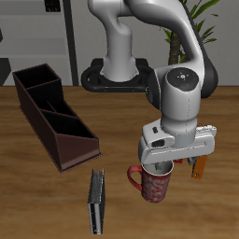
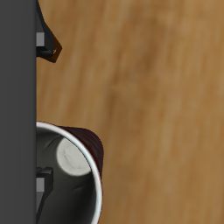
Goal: Place the red mug into the right desk caddy's left compartment
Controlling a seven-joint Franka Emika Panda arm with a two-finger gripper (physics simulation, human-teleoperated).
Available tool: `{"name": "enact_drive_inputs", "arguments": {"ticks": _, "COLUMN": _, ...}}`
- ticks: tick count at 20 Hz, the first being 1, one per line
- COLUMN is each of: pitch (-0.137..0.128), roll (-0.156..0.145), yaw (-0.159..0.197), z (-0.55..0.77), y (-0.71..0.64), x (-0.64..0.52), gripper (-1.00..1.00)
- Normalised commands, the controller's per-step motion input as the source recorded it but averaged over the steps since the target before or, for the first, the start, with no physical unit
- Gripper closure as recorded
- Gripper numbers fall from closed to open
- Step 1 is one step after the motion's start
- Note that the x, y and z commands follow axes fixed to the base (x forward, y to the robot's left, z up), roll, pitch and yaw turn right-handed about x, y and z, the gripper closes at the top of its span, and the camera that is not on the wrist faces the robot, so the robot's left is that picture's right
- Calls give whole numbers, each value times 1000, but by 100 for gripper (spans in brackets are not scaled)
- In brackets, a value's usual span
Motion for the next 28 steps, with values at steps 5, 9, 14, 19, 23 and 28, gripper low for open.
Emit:
{"name": "enact_drive_inputs", "arguments": {"ticks": 5, "pitch": 29, "roll": 5, "yaw": -1, "z": -275, "y": -7, "x": -12, "gripper": 100}}
{"name": "enact_drive_inputs", "arguments": {"ticks": 9, "pitch": 13, "roll": 3, "yaw": -17, "z": -89, "y": -57, "x": -27, "gripper": 100}}
{"name": "enact_drive_inputs", "arguments": {"ticks": 14, "pitch": -20, "roll": -8, "yaw": 11, "z": 72, "y": -48, "x": -71, "gripper": 100}}
{"name": "enact_drive_inputs", "arguments": {"ticks": 19, "pitch": -49, "roll": 3, "yaw": -20, "z": 388, "y": -58, "x": -147, "gripper": 100}}
{"name": "enact_drive_inputs", "arguments": {"ticks": 23, "pitch": -56, "roll": -11, "yaw": -10, "z": 497, "y": -143, "x": -180, "gripper": 100}}
{"name": "enact_drive_inputs", "arguments": {"ticks": 28, "pitch": -45, "roll": -11, "yaw": -36, "z": 516, "y": -234, "x": -210, "gripper": 100}}
